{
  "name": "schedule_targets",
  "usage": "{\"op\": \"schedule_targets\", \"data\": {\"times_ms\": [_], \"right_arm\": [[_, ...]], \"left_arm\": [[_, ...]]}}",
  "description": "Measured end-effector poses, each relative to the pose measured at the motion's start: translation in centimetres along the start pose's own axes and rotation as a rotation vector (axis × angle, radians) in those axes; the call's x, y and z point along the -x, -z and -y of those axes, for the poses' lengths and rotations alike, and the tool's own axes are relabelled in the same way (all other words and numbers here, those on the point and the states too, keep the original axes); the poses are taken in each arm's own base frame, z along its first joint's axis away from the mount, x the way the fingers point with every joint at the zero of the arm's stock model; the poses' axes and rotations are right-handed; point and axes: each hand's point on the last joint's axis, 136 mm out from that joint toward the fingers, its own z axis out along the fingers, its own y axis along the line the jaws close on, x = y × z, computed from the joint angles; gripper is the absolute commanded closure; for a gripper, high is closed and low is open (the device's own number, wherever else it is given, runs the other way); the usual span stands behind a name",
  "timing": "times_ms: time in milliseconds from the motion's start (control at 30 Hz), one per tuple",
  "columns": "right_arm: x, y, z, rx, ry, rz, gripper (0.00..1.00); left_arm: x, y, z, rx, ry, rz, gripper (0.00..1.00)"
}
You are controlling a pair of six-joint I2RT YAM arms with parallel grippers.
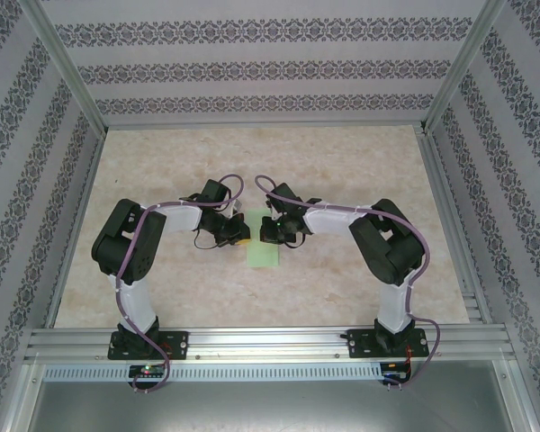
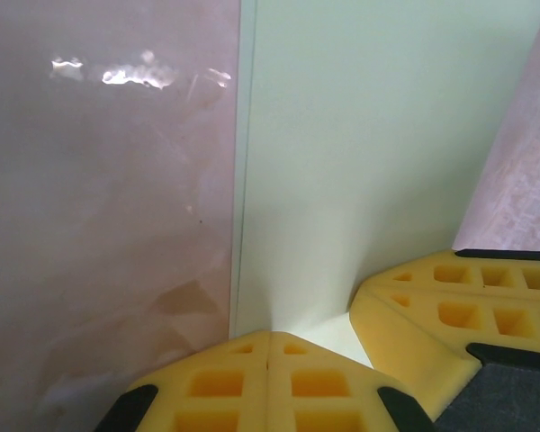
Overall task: Fold a paper plane with a square sheet of paper (pick it up from the middle)
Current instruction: Fold the square sheet of paper in half at the center of the table.
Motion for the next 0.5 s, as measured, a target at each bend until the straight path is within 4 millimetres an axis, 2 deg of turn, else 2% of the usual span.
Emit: {"op": "schedule_targets", "data": {"times_ms": [500], "right_arm": [[-0.4,2.4,3.3,-0.026,0.002,0.014,0.95]], "left_arm": [[0.0,0.0,0.0,0.002,-0.001,0.001,1.00]]}}
